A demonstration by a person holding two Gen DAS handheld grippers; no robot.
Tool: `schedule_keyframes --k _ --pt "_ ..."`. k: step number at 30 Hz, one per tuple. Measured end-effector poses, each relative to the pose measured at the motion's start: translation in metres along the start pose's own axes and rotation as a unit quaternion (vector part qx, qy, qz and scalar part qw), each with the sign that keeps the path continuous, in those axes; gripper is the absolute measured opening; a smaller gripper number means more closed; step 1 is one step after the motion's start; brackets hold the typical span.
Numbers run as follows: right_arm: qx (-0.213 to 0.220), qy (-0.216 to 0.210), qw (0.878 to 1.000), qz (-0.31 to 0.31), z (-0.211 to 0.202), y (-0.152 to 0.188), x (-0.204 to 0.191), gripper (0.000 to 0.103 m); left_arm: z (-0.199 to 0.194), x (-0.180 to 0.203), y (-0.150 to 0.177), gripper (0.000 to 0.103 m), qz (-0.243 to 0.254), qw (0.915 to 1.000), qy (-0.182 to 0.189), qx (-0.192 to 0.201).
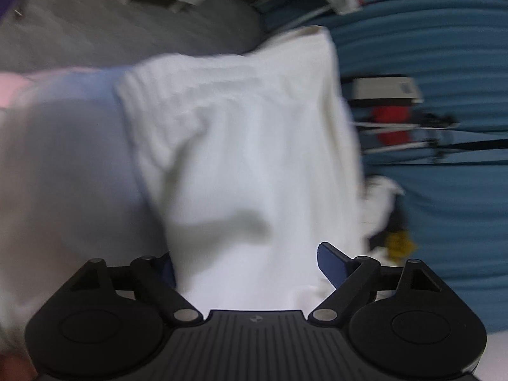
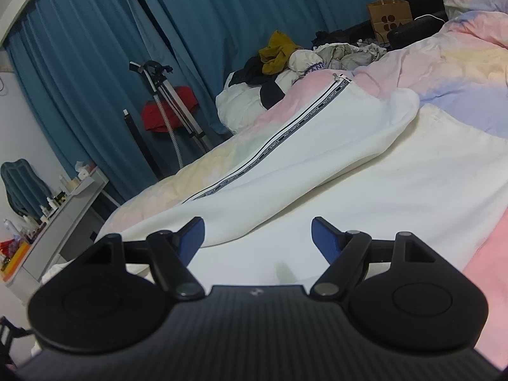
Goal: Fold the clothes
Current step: 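Grasp the elastic waistband with the left gripper and lift it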
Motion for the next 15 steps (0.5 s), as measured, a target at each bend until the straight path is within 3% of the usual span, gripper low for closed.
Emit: schedule_keyframes --k 3,9,13,15 --pt "0.005 0.0 1.0 0.009 -0.004 -0.008 0.007 0.076 -0.006 0.0 0.002 0.086 0.0 1.0 0.008 -0.002" --pt "0.054 0.017 0.995 0.087 -0.031 -0.054 0.067 0.076 -0.005 -0.025 0.013 0.082 -0.024 0.9988 -0.029 -0.031" --pt "0.088 0.082 0.975 0.189 -0.059 -0.072 0.151 0.078 0.0 -0.027 0.012 0.082 -0.027 0.9983 -0.028 -0.044" --pt "0.081 0.106 0.962 0.239 -0.058 -0.063 0.182 0.078 -0.004 -0.029 0.013 0.082 -0.027 0.9982 -0.027 -0.045"
Point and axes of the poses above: each gripper's, at about its wrist camera, not at the fingertips, and z roughly the way its jaws point, x to its right, y to its underside, the point moved 10 cm from there along z, roughly the way its jaws point, and after that the axes turned 2 degrees about -z, right-handed, at the moved point
